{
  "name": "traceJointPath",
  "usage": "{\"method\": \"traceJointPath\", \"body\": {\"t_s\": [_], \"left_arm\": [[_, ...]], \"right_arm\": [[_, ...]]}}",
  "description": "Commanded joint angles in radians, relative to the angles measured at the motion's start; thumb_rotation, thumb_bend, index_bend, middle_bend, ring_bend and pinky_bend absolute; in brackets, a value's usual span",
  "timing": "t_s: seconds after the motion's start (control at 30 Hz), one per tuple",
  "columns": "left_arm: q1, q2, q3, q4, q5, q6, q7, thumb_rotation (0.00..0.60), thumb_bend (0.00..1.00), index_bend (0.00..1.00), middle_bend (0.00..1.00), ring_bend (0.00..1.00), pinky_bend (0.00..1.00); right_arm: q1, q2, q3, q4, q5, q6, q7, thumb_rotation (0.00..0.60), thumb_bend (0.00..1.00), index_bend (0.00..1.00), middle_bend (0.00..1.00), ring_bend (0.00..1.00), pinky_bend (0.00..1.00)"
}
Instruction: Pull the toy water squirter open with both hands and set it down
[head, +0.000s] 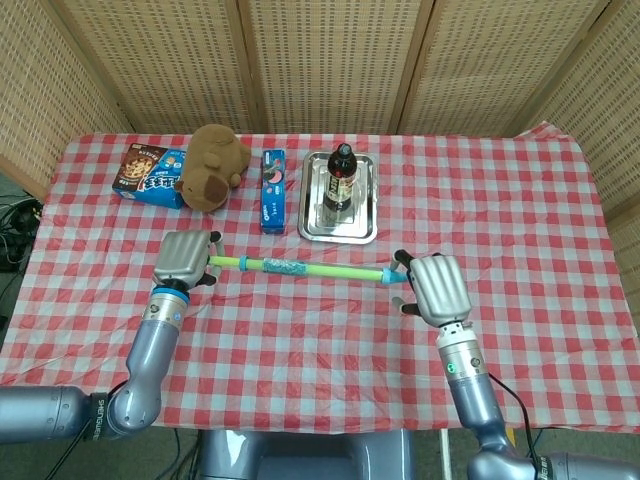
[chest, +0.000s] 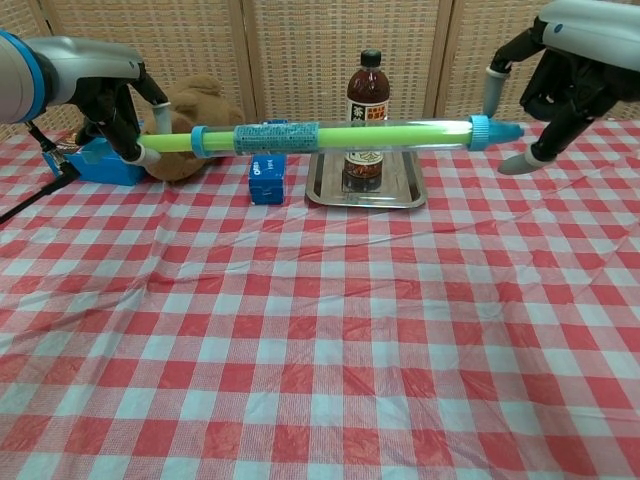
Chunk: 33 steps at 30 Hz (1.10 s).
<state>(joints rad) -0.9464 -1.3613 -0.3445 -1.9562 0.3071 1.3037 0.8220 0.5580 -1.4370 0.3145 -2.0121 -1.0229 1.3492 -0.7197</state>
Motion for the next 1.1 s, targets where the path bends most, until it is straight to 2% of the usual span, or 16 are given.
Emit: {"method": "traceJointPath", "body": {"t_s": [0.03,0.5,0.77,0.97,1.1], "left_arm": [[-0.002,0.003,0.001,-0.001,-0.003,-0.004,-0.006,0.6,0.66,0.84,0.91,0.83,0.72],[-0.019,0.013,0.019,-0.015,-0.023,-0.009,-0.018,0.6,0.66,0.84,0.91,0.83,0.72],[-0.031,0.01,0.025,-0.019,-0.032,-0.006,-0.021,0.6,0.66,0.84,0.91,0.83,0.72],[-0.039,0.006,0.03,-0.02,-0.039,-0.002,-0.021,0.6,0.66,0.84,0.91,0.83,0.72],[-0.042,0.009,0.034,-0.023,-0.043,0.003,-0.019,0.6,0.66,0.84,0.91,0.83,0.72]], "right_arm": [[0.005,-0.004,-0.002,-0.003,0.007,0.008,-0.005,0.6,0.31,0.48,1.0,1.0,0.63],[0.028,-0.019,-0.018,-0.006,0.021,0.031,-0.012,0.6,0.33,0.49,1.0,1.0,0.63],[0.036,-0.023,-0.019,-0.004,0.027,0.042,-0.002,0.6,0.34,0.55,1.0,1.0,0.63],[0.041,-0.021,-0.017,0.0,0.043,0.041,0.012,0.6,0.38,0.57,1.0,1.0,0.63],[0.042,-0.018,-0.021,-0.001,0.047,0.043,0.014,0.6,0.44,0.57,1.0,1.0,0.63]]}}
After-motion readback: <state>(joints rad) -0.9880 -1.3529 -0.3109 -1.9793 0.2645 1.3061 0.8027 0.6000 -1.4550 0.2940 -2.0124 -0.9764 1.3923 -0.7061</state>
